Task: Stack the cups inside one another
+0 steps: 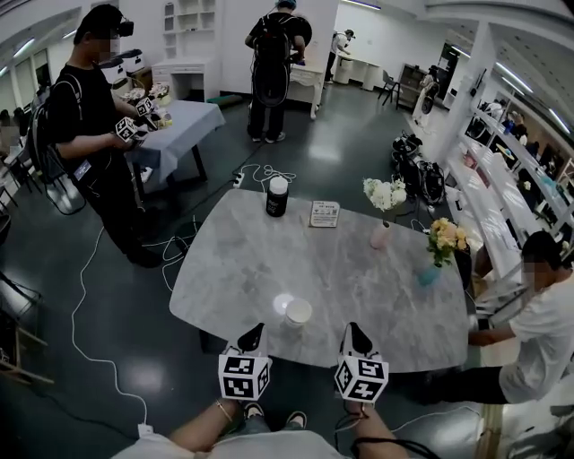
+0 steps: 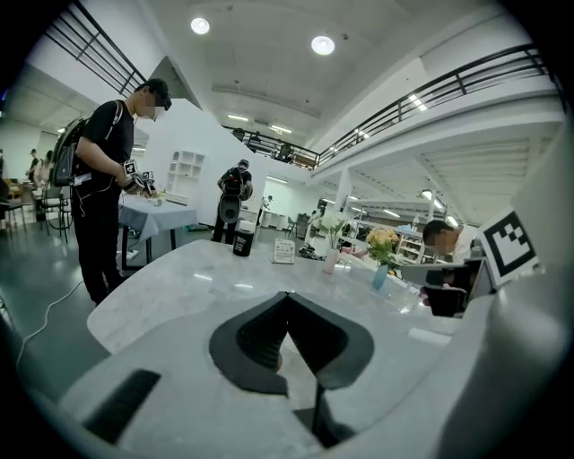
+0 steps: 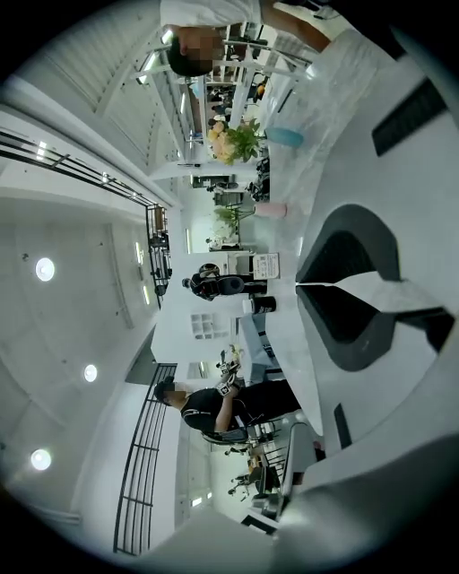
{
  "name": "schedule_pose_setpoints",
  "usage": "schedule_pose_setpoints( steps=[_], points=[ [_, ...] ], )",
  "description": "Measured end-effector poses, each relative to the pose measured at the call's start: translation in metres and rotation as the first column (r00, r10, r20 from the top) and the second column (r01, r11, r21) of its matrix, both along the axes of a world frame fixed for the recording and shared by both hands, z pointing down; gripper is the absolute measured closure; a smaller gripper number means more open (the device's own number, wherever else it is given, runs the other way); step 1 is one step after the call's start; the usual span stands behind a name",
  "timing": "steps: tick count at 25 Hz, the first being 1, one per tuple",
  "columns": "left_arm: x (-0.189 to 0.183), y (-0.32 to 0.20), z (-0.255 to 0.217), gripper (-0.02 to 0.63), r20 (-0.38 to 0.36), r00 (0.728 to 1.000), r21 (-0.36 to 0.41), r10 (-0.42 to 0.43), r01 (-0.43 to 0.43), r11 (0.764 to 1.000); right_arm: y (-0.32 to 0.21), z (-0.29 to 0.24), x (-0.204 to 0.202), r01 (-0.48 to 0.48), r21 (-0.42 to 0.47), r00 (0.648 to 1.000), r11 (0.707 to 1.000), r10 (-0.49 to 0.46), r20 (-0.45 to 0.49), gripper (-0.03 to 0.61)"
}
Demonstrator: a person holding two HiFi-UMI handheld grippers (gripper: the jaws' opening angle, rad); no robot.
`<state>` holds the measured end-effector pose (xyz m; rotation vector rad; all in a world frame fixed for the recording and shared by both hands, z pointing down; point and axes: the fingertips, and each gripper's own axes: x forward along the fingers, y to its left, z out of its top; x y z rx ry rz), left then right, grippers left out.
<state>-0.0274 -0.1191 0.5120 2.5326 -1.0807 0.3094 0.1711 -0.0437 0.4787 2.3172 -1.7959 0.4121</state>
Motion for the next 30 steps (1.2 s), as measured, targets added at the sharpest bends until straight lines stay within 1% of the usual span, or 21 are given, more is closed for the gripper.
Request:
schedule_pose_setpoints(
  steps=[3, 6, 12, 14, 17, 22, 30],
  points=[
    [0.001, 0.015, 0.000, 0.611, -0.006, 1.000, 0.004, -0.011, 0.011, 1.000, 0.010, -0.004, 0.000, 0.015, 0.011, 1.000, 1.000, -0.015, -0.014, 0.566],
    [-0.001, 0.030, -0.002, 0.611, -0.001, 0.999, 0.009, -0.038, 0.038, 0.999, 0.018, -0.008, -0.003, 0.043, 0.020, 0.999, 0.999, -0.043, -0.014, 0.566],
    [-0.009, 0.059, -0.011, 0.611, 0.025, 0.996, 0.021, -0.084, 0.083, 0.996, 0.038, -0.015, -0.008, 0.069, 0.044, 0.997, 0.997, -0.070, 0.023, 0.566],
    [-0.012, 0.065, -0.014, 0.611, 0.016, 0.994, 0.018, -0.109, 0.109, 0.994, 0.044, -0.016, -0.013, 0.081, 0.057, 0.996, 0.995, -0.083, 0.039, 0.566],
    [-0.009, 0.076, -0.017, 0.611, 0.014, 0.992, 0.020, -0.126, 0.126, 0.992, 0.052, -0.016, -0.016, 0.102, 0.063, 0.994, 0.993, -0.105, 0.038, 0.566],
    [-0.002, 0.083, -0.016, 0.611, 0.008, 0.992, 0.020, -0.128, 0.128, 0.992, 0.055, -0.012, -0.012, 0.106, 0.062, 0.993, 0.992, -0.109, 0.053, 0.566],
    [0.006, 0.078, -0.020, 0.611, 0.000, 0.991, 0.033, -0.131, 0.131, 0.991, 0.050, -0.012, -0.008, 0.132, 0.042, 0.990, 0.990, -0.134, 0.036, 0.572]
  ],
)
